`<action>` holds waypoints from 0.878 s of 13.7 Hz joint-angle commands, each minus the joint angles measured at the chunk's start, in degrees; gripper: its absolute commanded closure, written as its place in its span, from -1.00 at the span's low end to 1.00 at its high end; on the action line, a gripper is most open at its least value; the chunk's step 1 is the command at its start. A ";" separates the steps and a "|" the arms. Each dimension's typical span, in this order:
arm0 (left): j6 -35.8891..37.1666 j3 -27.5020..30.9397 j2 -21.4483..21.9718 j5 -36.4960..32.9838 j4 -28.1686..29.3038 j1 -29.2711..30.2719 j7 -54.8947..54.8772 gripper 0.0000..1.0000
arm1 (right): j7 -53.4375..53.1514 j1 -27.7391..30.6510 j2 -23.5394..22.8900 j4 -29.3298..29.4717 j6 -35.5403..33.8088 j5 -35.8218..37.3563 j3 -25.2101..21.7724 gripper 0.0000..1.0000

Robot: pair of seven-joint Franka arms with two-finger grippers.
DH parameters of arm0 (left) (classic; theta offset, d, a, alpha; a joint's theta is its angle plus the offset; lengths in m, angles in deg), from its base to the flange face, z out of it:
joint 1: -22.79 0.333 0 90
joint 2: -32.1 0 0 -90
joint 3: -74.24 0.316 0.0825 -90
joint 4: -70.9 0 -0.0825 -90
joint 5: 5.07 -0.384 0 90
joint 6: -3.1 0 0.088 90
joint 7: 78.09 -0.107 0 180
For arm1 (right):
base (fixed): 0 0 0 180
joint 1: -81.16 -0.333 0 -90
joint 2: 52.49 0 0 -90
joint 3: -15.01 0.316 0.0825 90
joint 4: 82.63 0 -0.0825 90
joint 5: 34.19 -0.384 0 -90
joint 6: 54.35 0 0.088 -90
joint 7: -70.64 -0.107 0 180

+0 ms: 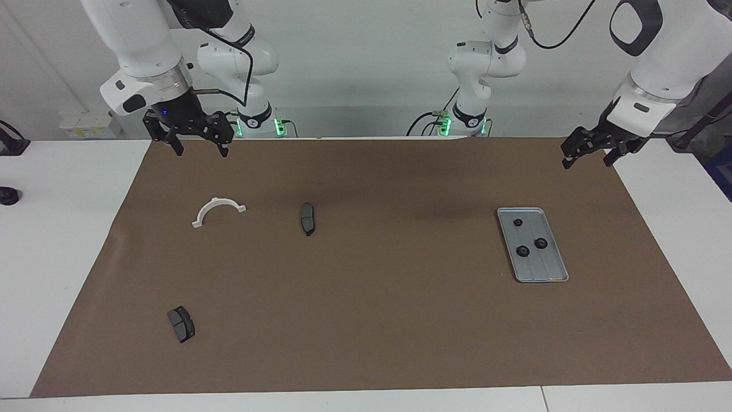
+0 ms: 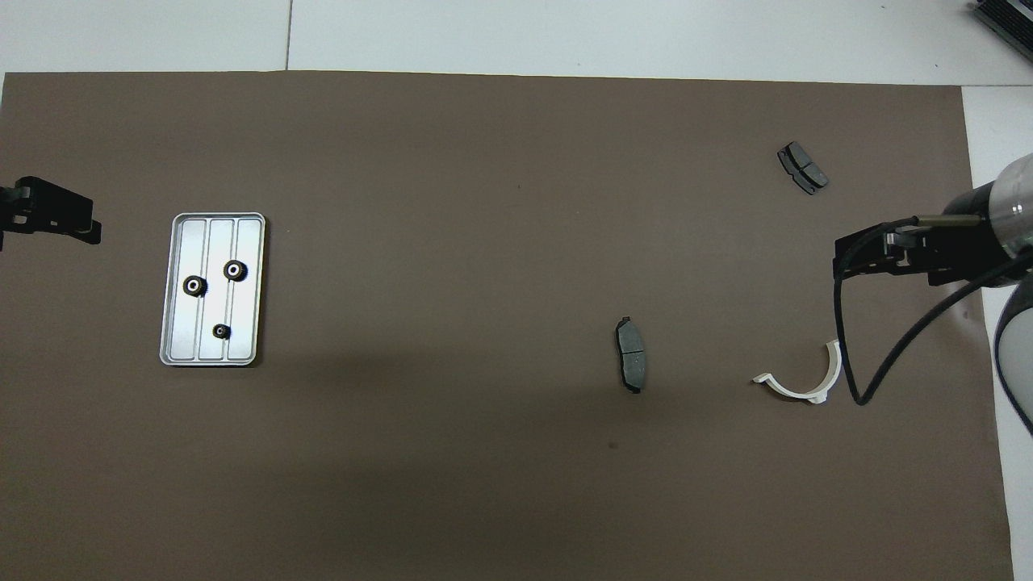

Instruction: Pick bearing gear from pile to tray

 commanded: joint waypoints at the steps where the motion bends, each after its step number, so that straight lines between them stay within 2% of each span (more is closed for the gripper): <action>1: -2.06 -0.13 0.97 -1.12 0.43 0.06 0.70 -1.00 | -0.43 0.63 0.18 -0.30 -0.20 0.17 0.47 -1.00; 12: -3.30 0.04 0.88 -0.94 0.16 0.24 0.53 -1.00 | -0.43 0.63 0.18 -0.30 -0.20 0.17 0.47 -1.00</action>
